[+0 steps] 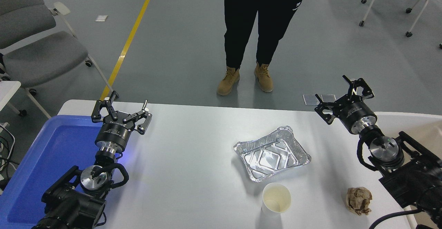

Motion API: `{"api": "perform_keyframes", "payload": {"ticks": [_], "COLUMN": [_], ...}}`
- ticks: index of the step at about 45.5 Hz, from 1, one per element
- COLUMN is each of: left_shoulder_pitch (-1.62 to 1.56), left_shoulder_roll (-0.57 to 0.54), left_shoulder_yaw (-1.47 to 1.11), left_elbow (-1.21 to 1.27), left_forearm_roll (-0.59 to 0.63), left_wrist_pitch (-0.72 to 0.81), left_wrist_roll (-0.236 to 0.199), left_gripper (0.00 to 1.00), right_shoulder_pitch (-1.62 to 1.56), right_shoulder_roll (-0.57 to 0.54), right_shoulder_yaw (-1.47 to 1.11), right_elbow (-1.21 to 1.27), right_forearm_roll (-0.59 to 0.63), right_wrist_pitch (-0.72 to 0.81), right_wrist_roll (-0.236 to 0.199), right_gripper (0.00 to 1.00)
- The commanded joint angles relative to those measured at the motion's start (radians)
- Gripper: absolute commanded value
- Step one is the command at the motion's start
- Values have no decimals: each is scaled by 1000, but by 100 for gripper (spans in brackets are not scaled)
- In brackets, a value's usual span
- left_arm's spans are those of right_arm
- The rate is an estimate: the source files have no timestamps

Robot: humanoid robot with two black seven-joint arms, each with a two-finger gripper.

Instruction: Pick up paper cup place in dustbin

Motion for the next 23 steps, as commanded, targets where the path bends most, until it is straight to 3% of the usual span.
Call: {"api": "perform_keyframes", "payload": {"ticks": [1, 18, 23], "left_shoulder_pitch": [2, 0, 0], "left_shoulder_roll": [-3, 0, 0], "left_shoulder_yaw": [-11, -1, -1], "left_elbow": [0, 0, 0], "left_forearm_roll": [0, -2, -2], "left_wrist_pitch": [-1, -1, -1], "left_wrist_roll": [-2, -2, -2], "left_gripper": [99, 99, 99], "right_shoulder_pitch": [-3, 0, -2], "right_shoulder_roll": [-3, -16, -53], "right_shoulder_yaw": [0, -3, -28], "right_elbow": [3, 18, 67], "right_forearm_roll": [1, -4, -72], "right_wrist_pitch": [1, 3, 4], "right_wrist_roll": [0, -6, -8], "right_gripper": [100, 100, 100]}}
